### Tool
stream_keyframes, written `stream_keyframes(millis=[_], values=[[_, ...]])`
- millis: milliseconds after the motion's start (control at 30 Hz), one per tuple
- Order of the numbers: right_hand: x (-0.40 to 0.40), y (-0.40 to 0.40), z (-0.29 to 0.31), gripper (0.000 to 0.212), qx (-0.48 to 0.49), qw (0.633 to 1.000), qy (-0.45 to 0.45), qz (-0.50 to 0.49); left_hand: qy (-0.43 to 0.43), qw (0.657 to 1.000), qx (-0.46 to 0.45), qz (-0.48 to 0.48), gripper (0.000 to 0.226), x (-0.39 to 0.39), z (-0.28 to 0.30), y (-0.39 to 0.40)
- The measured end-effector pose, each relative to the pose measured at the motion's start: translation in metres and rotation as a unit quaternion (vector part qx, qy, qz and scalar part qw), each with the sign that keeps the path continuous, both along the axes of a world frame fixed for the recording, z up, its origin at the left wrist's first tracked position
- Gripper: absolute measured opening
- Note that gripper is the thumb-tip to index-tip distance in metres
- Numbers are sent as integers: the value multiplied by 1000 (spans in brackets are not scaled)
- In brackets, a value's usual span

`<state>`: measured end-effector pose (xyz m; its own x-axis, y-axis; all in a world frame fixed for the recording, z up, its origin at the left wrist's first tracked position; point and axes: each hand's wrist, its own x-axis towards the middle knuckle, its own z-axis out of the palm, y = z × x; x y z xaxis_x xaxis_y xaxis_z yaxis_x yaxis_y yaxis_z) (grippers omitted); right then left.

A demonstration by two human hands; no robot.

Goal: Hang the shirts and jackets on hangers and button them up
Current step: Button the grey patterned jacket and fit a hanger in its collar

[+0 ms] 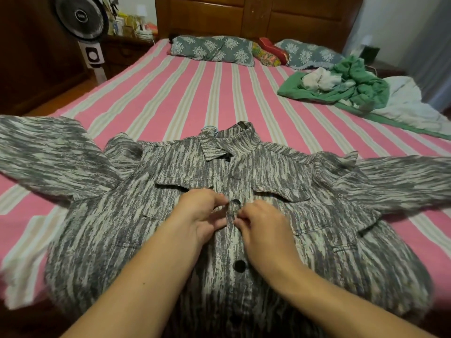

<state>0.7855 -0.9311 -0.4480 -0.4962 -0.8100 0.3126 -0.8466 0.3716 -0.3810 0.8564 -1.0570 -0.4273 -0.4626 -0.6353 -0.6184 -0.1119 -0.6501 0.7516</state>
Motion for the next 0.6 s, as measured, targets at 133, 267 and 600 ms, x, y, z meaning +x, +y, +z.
stream_keyframes(millis=[133,267,600], values=[[0,1,-9,18,-30,990,110,83,3,1000,-22,8,23,-5,-2,4],[-4,-2,-12,16,-17,988,112,107,-9,997,-76,20,37,-6,-4,9],[-42,-11,5,33,-18,978,-198,65,-15,991,-134,23,35,-2,-12,17]])
